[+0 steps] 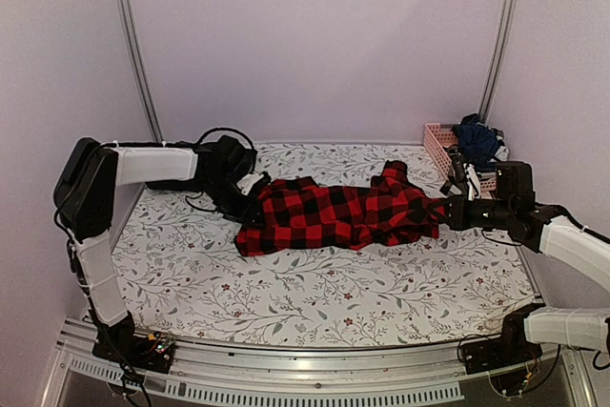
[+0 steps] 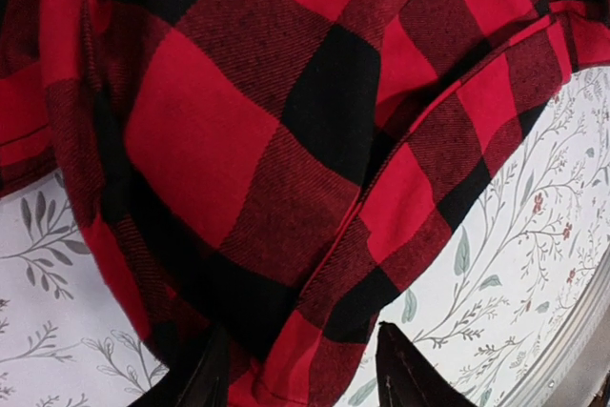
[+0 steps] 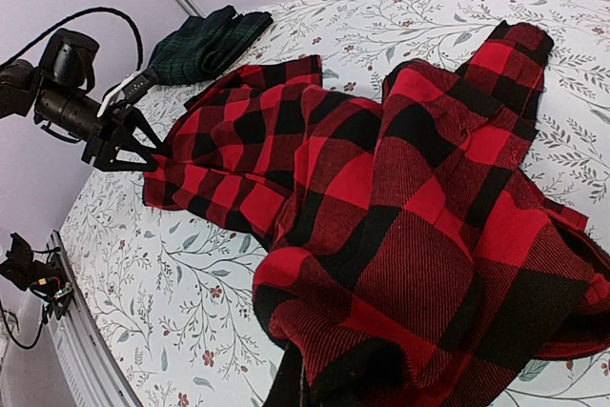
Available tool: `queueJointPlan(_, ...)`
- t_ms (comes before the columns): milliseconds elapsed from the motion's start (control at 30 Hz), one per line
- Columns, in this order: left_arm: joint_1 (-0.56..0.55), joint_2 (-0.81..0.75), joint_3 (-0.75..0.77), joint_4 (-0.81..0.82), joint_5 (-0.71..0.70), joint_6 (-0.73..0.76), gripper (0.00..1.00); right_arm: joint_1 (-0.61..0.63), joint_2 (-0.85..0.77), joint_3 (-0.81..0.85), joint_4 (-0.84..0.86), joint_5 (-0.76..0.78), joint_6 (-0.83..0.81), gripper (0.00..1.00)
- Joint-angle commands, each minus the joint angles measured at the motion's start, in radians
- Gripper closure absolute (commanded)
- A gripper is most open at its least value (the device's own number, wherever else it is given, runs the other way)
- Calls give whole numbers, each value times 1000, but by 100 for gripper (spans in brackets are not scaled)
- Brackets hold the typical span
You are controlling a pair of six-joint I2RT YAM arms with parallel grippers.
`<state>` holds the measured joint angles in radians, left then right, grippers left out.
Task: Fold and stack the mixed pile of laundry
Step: Flatten out the crumpled T-shirt at the center of the board.
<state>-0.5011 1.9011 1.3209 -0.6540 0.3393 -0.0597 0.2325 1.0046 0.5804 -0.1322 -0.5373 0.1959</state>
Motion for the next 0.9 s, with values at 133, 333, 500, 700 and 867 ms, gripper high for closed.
queueJointPlan(133,6,86,85,-44,32,58,57,-5,6,17,21,-15,6,100)
queueJointPlan(333,2,43,31,-47,44,58,72,-5,6,23,11,-3,1,100)
queueJointPlan(500,-6,-14,-19,-49,35,54,83,-4,6,25,5,0,0,100)
queueJointPlan(700,-6,-103,-55,-2,-1,37,100,-4,0,31,-7,5,-1,100)
queueJointPlan(867,-3,-215,-68,64,2,43,100,-4,-4,51,-17,25,-9,100)
